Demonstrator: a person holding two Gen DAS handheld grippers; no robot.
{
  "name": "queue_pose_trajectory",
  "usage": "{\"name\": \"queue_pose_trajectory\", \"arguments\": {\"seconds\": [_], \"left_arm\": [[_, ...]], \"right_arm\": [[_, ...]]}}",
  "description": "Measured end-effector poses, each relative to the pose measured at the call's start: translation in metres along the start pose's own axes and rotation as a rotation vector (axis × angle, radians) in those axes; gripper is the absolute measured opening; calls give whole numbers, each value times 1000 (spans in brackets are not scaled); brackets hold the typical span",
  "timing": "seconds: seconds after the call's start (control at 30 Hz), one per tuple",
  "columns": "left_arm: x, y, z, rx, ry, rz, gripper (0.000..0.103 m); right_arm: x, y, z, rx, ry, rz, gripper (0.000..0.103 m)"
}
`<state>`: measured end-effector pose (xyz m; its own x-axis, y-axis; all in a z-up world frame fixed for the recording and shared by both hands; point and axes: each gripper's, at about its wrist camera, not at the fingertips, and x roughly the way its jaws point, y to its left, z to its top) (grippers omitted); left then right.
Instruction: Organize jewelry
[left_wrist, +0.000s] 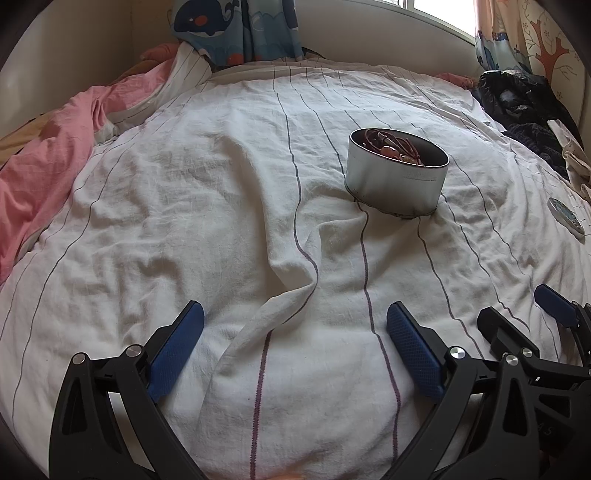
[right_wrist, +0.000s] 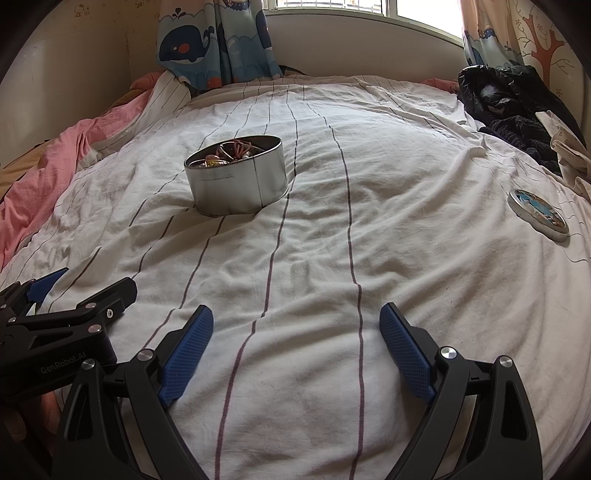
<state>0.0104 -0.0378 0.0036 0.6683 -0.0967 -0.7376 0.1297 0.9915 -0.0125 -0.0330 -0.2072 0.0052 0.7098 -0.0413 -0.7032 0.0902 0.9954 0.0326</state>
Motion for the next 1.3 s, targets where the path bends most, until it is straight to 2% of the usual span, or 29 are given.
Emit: {"name": "queue_pose_trajectory", "arguments": {"seconds": [0.47,0.63,0.83,1.3], "left_arm": [[1,2,-1,6,7,-3,96],[0,3,-1,6,9,-5,96],[0,3,-2,8,12,-3,96],[0,3,-2,14,17,-2,96]], "right_arm": [[0,0,-2,5,-8,0,88],[-8,-4,-4,41,-40,-44,89],[-4,-6,-1,25,-2,-49,91],[0,-7,1,29,21,-37,94]]}}
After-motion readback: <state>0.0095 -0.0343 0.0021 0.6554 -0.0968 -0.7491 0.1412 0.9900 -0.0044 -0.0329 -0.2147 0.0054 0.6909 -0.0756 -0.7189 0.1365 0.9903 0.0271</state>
